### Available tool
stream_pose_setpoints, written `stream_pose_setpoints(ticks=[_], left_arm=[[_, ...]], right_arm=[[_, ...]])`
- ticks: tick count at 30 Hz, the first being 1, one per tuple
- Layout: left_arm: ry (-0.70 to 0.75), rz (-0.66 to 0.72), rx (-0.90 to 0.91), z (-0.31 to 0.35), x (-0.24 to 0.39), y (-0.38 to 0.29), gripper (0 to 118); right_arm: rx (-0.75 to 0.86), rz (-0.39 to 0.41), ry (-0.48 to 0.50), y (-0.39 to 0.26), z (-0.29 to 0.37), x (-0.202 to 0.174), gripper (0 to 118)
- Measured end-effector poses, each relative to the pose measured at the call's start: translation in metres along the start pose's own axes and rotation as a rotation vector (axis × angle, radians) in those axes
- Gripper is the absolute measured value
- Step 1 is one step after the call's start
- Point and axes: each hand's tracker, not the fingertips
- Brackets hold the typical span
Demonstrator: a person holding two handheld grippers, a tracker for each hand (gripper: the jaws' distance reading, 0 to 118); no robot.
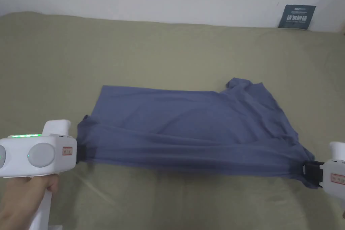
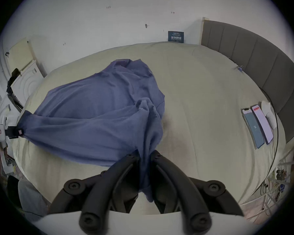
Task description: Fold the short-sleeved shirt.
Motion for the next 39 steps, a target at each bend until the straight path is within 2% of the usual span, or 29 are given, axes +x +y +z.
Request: stream_pose_setpoints(ticks=[7,17,18,19,20,21,22,23,24,26,27,28,29,30,31,32,34,39], left_arm=[[-0.002,0.010,-0.009,0.020,-0.009,-0.033,9],[-0.007,0.025,-0.025,0.013,-0.011,-0.045,9],[-0.015,0.033,-0.032,0.010,-0.012,-0.045,12],[-0.026,0.037,-0.043,0.008,-0.013,-0.045,30],[-0.023,0.038,-0.040,0.007,-0.014,-0.045,80],[-0.018,0.036,-0.039,0.007,-0.014,-0.043,112],[0.001,0.031,-0.017,0.008,-0.014,-0.042,118],[0.020,0.021,0.046,0.013,-0.014,-0.038,117],[0.006,0.022,0.052,0.015,-0.014,-0.031,115],[0.001,0.028,0.082,0.016,-0.014,-0.016,113],[0.009,0.025,0.091,0.016,-0.011,-0.007,108],[0.004,0.020,0.095,0.015,-0.008,0.003,97],[0.002,0.018,0.109,0.014,-0.004,0.011,72],[-0.002,0.012,0.125,0.012,0.000,0.022,45],[-0.008,-0.001,0.135,0.007,0.006,0.032,17],[-0.006,-0.014,0.139,0.000,0.012,0.041,6],[0.000,-0.030,0.142,-0.016,0.020,0.062,0],[0.029,-0.063,0.093,-0.076,0.033,0.117,0]], right_arm=[[-0.017,0.010,0.000,-0.031,0.016,0.000,13],[-0.066,-0.039,-0.002,-0.048,-0.001,0.007,13],[-0.077,-0.038,-0.004,-0.048,-0.004,0.006,18],[-0.086,-0.036,-0.009,-0.049,-0.005,0.004,35],[-0.097,-0.028,-0.040,-0.050,-0.006,0.003,78],[-0.106,-0.021,-0.047,-0.050,-0.007,0.004,112],[-0.106,-0.017,-0.042,-0.050,-0.007,0.004,116],[-0.005,-0.026,-0.020,-0.046,-0.005,0.003,107],[-0.046,0.006,-0.044,-0.042,-0.006,0.002,106],[-0.034,0.010,-0.046,-0.032,-0.012,0.002,111],[-0.009,-0.003,-0.027,-0.022,-0.004,-0.004,109],[-0.002,-0.015,-0.025,-0.013,-0.006,-0.005,104],[0.020,-0.029,-0.021,-0.006,-0.010,-0.006,82],[0.060,-0.034,-0.004,0.004,-0.014,-0.007,52],[0.071,-0.026,0.003,0.016,-0.014,-0.013,14],[0.081,-0.022,0.005,0.024,-0.020,-0.016,7],[0.081,-0.013,0.023,0.039,-0.036,-0.019,7],[0.069,0.036,0.010,0.078,-0.070,-0.035,7]])
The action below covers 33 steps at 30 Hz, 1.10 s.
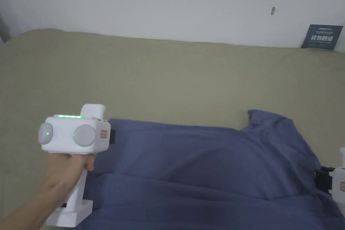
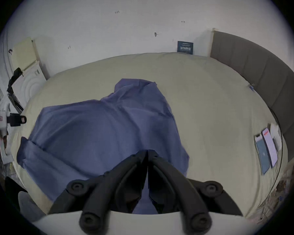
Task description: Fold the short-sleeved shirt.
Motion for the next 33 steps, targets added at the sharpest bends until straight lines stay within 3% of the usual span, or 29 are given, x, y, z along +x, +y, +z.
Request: stream_pose_setpoints(ticks=[4,5,6,7,8,11,15,16,17,18,19,20,21,22,23,24,26,30,31,32,33], left_arm=[[0.025,0.060,-0.060,-0.055,-0.006,0.028,0],[0.044,0.064,-0.064,-0.068,-0.006,0.033,10],[0.063,0.068,-0.068,-0.079,-0.006,0.036,39],[0.110,0.067,-0.069,-0.089,-0.007,0.040,83],[0.101,0.018,-0.105,-0.097,-0.006,0.042,118],[0.175,-0.024,-0.092,-0.106,-0.003,0.052,111],[0.153,-0.010,-0.099,-0.114,-0.004,0.051,108],[0.139,-0.010,-0.092,-0.115,-0.005,0.050,100],[0.115,-0.003,-0.097,-0.114,-0.006,0.050,79],[0.060,0.030,-0.111,-0.111,-0.007,0.051,66],[0.062,0.058,-0.091,-0.109,-0.002,0.050,52],[0.087,0.040,-0.087,-0.106,0.000,0.050,25],[0.084,0.028,-0.083,-0.105,0.001,0.051,5],[0.088,0.013,-0.077,-0.105,0.002,0.050,2],[0.041,0.001,-0.086,-0.104,0.005,0.049,2],[0.084,-0.014,-0.096,-0.105,0.009,0.048,2],[0.089,-0.027,-0.095,-0.107,0.013,0.048,2],[0.091,-0.014,-0.105,-0.114,0.008,0.048,2],[0.090,-0.016,-0.099,-0.113,0.008,0.047,2],[0.088,-0.016,-0.091,-0.111,0.006,0.046,2],[0.081,-0.020,-0.080,-0.107,0.004,0.047,2]], right_arm=[[-0.016,0.007,-0.013,0.021,-0.034,0.002,7],[-0.018,0.016,-0.027,0.026,-0.042,0.002,7],[-0.027,0.026,-0.030,0.029,-0.051,0.004,7],[-0.032,0.029,-0.038,0.032,-0.060,0.006,7],[-0.038,0.031,-0.044,0.037,-0.067,0.004,7],[-0.043,0.058,-0.064,0.046,-0.084,0.008,7],[-0.068,0.090,-0.101,0.058,-0.103,0.016,7],[-0.079,0.096,-0.112,0.063,-0.109,0.017,7],[-0.088,0.099,-0.119,0.066,-0.112,0.020,7],[-0.092,0.099,-0.119,0.068,-0.115,0.025,8],[-0.089,0.094,-0.119,0.070,-0.118,0.029,18],[-0.095,0.084,-0.122,0.074,-0.123,0.030,59],[-0.110,0.071,-0.120,0.078,-0.129,0.033,97],[-0.130,0.057,-0.127,0.080,-0.133,0.037,118],[-0.159,0.042,-0.142,0.081,-0.140,0.041,110],[-0.084,0.007,-0.135,0.082,-0.147,0.044,107],[-0.238,0.002,-0.103,0.080,-0.172,0.050,111],[-0.226,-0.019,-0.107,0.090,-0.155,0.034,110],[-0.176,-0.003,-0.085,0.091,-0.146,0.031,103],[-0.146,0.011,-0.076,0.088,-0.138,0.033,75],[-0.122,0.029,-0.082,0.088,-0.130,0.035,41]])
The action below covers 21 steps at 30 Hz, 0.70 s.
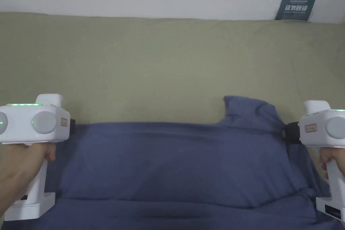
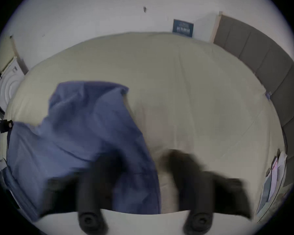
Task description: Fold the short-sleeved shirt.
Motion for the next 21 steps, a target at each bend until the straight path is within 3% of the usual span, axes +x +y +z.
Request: stream_pose_setpoints(ticks=[1,6,15,21], left_arm=[[-0.007,0.004,0.012,0.004,-0.003,0.000,2],[-0.025,0.046,0.082,0.048,-0.010,-0.008,2],[-0.076,0.054,0.147,0.153,-0.047,-0.057,2],[-0.099,0.033,0.139,0.196,-0.062,-0.120,2]], right_arm=[[0.001,-0.004,0.034,-0.002,0.006,0.001,10],[0.045,-0.050,0.048,-0.007,0.041,0.011,10],[0.183,-0.044,0.103,-0.054,0.165,0.018,10],[0.176,0.000,0.108,-0.117,0.205,0.020,10]])
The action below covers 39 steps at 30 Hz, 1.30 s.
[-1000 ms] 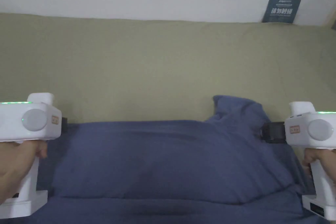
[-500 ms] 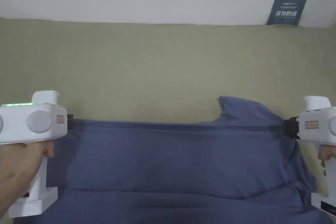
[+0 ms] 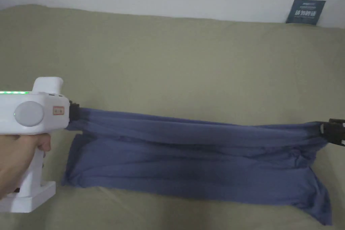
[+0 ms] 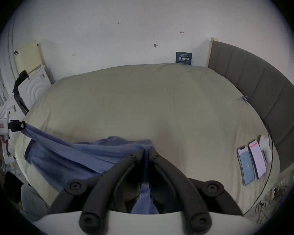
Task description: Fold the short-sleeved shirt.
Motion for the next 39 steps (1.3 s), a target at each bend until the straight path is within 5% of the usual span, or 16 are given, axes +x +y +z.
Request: stream_pose_setpoints(ticks=[20,21,22,23,24,25,28,30,31,32,33,39], left_arm=[[-0.005,0.021,-0.066,0.007,-0.009,-0.102,4],[-0.010,0.027,-0.061,0.009,-0.008,-0.102,16],[-0.006,0.026,-0.058,0.011,-0.008,-0.101,46],[0.009,0.018,-0.053,0.012,-0.009,-0.100,98],[0.019,0.014,-0.059,0.011,-0.010,-0.099,118],[0.027,0.011,-0.046,0.016,-0.010,-0.099,118],[0.048,0.002,-0.011,0.028,-0.011,-0.091,115],[0.056,0.020,0.005,0.034,-0.013,-0.088,98],[0.051,0.034,0.020,0.039,-0.014,-0.085,73],[0.054,0.040,0.032,0.042,-0.014,-0.083,17],[0.062,0.038,0.035,0.042,-0.015,-0.083,0],[0.007,0.065,-0.008,0.029,-0.033,-0.072,0]], right_arm=[[-0.064,0.008,-0.038,-0.105,0.001,-0.003,11],[-0.075,0.001,-0.035,-0.105,0.001,-0.003,20],[-0.084,-0.005,-0.036,-0.104,0.002,-0.003,42],[-0.084,-0.004,-0.059,-0.103,0.003,-0.005,89],[-0.079,-0.010,-0.075,-0.102,0.004,-0.008,118],[-0.067,-0.019,-0.065,-0.100,0.007,-0.011,113],[-0.017,-0.013,-0.063,-0.076,-0.001,-0.025,113],[0.035,-0.025,-0.053,-0.080,0.011,-0.041,102],[0.030,-0.020,-0.042,-0.079,0.015,-0.052,79],[0.047,-0.012,-0.043,-0.077,0.015,-0.064,22],[0.110,-0.005,-0.027,-0.075,0.014,-0.077,8],[0.288,0.035,-0.018,-0.083,0.017,-0.150,8]])
